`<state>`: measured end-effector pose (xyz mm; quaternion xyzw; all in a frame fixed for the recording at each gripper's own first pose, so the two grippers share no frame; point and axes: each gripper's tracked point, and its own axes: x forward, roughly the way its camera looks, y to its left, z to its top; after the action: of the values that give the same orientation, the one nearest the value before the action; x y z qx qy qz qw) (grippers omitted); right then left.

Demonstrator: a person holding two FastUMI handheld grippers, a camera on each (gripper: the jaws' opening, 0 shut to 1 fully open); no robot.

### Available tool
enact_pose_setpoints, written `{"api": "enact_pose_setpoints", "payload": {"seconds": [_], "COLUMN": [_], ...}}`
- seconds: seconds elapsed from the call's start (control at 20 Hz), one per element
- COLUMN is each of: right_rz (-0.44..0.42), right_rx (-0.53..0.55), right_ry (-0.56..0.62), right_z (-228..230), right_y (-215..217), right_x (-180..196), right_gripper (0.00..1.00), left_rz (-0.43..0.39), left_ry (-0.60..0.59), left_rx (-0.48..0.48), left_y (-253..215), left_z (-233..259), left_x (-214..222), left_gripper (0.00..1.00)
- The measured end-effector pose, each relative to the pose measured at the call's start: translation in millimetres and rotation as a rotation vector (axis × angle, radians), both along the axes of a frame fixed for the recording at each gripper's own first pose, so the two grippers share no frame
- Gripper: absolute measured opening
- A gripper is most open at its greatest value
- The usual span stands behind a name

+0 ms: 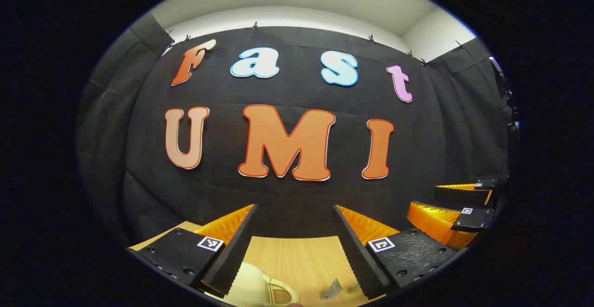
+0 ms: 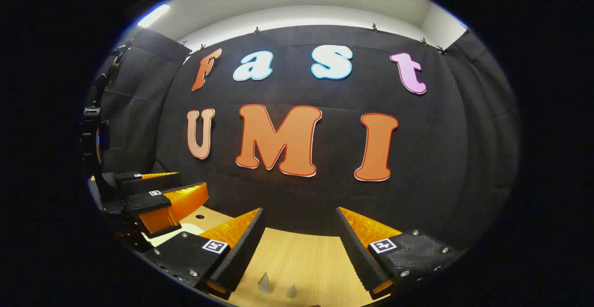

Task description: First open the suitcase, pack the skin care products into it, and then close the suitcase.

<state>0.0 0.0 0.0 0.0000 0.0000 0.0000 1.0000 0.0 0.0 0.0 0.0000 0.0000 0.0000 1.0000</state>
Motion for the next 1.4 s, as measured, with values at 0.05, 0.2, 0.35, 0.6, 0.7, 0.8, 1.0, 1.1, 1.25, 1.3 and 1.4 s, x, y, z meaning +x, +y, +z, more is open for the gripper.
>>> {"api": "enact_pose_setpoints", "payload": {"seconds": [0.05,0.2,0.35,0.6,0.7,0.8,1.0,1.1,1.25,1.3,1.4], "right_rz": [0.001,0.006,0.013,0.013,0.006,0.014,0.014,0.018,0.004,-0.005,-0.013], "right_rx": [0.002,0.018,0.031,-0.015,-0.023,-0.013,-0.02,-0.009,-0.012,-0.016,-0.016], "right_ry": [0.011,0.021,0.007,-0.032,-0.02,-0.017,-0.001,0.009,0.008,0.005,0.006], "right_z": [-4.0,-11.4,-10.6,-8.9,-12.8,-12.7,-18.3,-20.4,-20.6,-20.3,-20.2], "right_y": [-1.8,0.2,6.4,11.4,10.3,15.1,17.5,18.6,13.2,9.2,7.0], "right_x": [1.0,3.0,0.3,-15.8,-20.2,-25.7,-31.7,-34.9,-38.3,-39.1,-39.7], "right_gripper": [0.95,0.93,0.95,0.95,0.93,0.93,0.96,0.95,0.95,0.95,0.95], "left_rz": [0.004,0.021,0.024,0.024,0.038,0.044,0.06,0.056,0.043,0.041,0.033], "left_ry": [-0.002,0.0,0.018,-0.016,-0.02,0.0,0.025,0.035,0.019,0.015,0.021], "left_rx": [0.006,0.031,0.055,0.089,0.085,0.066,0.068,0.071,0.084,0.083,0.084], "left_y": [1.3,5.5,7.2,9.9,13.5,15.4,22.0,18.0,11.3,8.9,3.9], "left_z": [-0.6,-5.0,-8.8,-1.8,-4.7,-12.4,-20.7,-24.5,-19.2,-17.8,-21.1], "left_x": [2.6,2.4,-3.2,-14.9,-22.5,-26.6,-33.8,-36.0,-38.9,-38.5,-37.5], "left_gripper": [0.97,0.97,0.97,0.95,0.96,0.97,0.97,0.97,0.97,0.95,0.97]}}
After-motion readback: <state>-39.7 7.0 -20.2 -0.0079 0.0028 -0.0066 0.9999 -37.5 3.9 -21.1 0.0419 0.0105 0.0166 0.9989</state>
